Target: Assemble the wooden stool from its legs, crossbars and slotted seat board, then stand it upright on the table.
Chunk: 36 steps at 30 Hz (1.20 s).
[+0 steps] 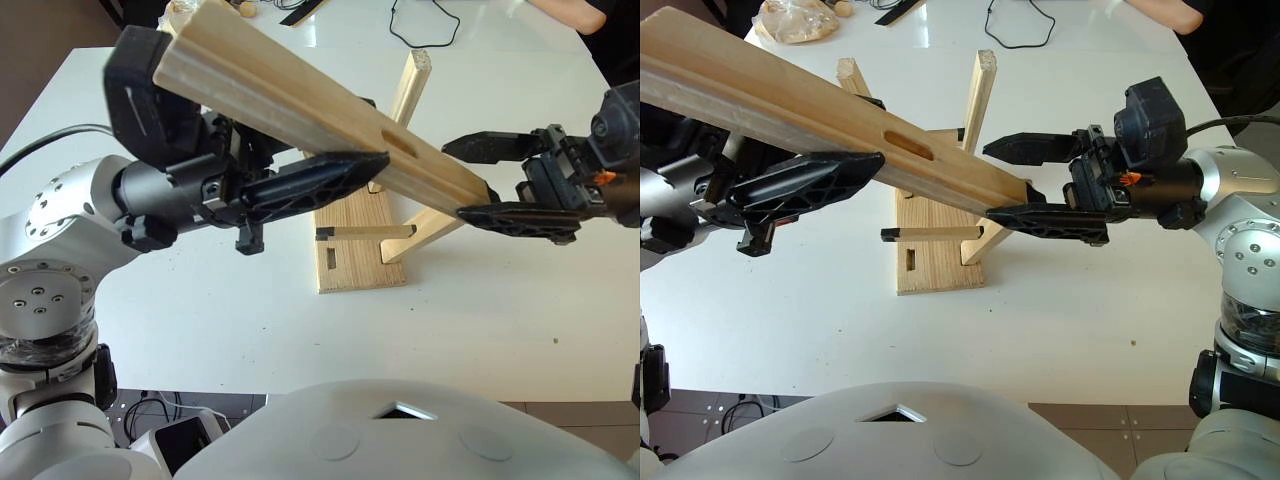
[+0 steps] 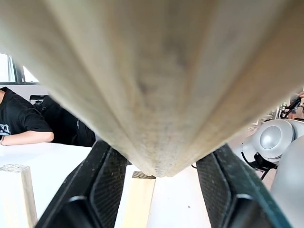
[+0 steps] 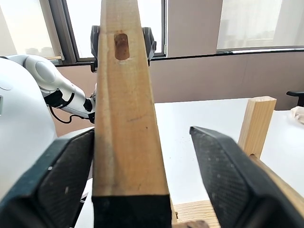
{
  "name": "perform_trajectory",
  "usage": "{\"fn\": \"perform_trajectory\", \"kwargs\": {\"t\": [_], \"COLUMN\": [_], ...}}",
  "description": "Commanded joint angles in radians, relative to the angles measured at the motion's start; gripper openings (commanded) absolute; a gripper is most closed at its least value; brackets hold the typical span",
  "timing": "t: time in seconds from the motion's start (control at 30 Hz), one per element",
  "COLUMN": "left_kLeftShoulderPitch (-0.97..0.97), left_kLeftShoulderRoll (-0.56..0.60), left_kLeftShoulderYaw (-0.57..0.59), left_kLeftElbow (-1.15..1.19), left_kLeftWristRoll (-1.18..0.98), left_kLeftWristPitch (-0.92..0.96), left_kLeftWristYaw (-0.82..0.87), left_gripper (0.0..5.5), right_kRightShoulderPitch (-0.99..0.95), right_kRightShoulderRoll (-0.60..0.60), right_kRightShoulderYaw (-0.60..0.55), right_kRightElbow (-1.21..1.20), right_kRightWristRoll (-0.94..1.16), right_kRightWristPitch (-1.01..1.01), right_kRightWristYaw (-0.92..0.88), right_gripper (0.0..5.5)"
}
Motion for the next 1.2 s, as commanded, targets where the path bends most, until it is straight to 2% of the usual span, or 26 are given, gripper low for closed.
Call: {"fn": "perform_trajectory", "kwargs": {"t": [0.03,0.33,0.6,0.7,0.8,0.97,1.2], "left_kLeftShoulderPitch": [-0.026,-0.060,-0.041,0.002,0.060,0.121,0.336], "left_kLeftShoulderRoll": [-0.013,0.017,0.177,0.227,0.256,0.240,0.211], "left_kLeftShoulderYaw": [0.022,0.086,0.305,0.348,0.364,0.407,0.317], "left_kLeftElbow": [0.007,0.018,0.145,0.192,0.257,0.313,0.289], "left_kLeftWristRoll": [-0.060,-0.153,-0.169,-0.085,0.089,0.225,0.541], "left_kLeftWristPitch": [-0.012,-0.011,0.060,0.100,0.095,0.073,-0.046], "left_kLeftWristYaw": [0.026,0.049,-0.032,-0.111,-0.224,-0.327,-0.540], "left_gripper": [2.08,2.08,2.08,2.08,2.08,2.08,2.08], "right_kRightShoulderPitch": [-0.013,-0.012,0.023,0.051,0.087,0.079,0.121], "right_kRightShoulderRoll": [-0.005,0.004,0.007,0.010,0.012,0.024,0.040], "right_kRightShoulderYaw": [-0.010,-0.035,-0.088,-0.106,-0.125,-0.099,-0.009], "right_kRightElbow": [0.014,0.056,0.117,0.127,0.151,0.354,0.405], "right_kRightWristRoll": [0.007,0.008,-0.038,-0.067,-0.106,-0.284,-0.472], "right_kRightWristPitch": [0.014,0.008,-0.021,-0.041,-0.069,-0.174,-0.286], "right_kRightWristYaw": [-0.009,-0.030,-0.046,-0.049,-0.049,-0.096,-0.096], "right_gripper": [3.52,3.52,3.52,3.52,3.52,3.52,3.52]}}
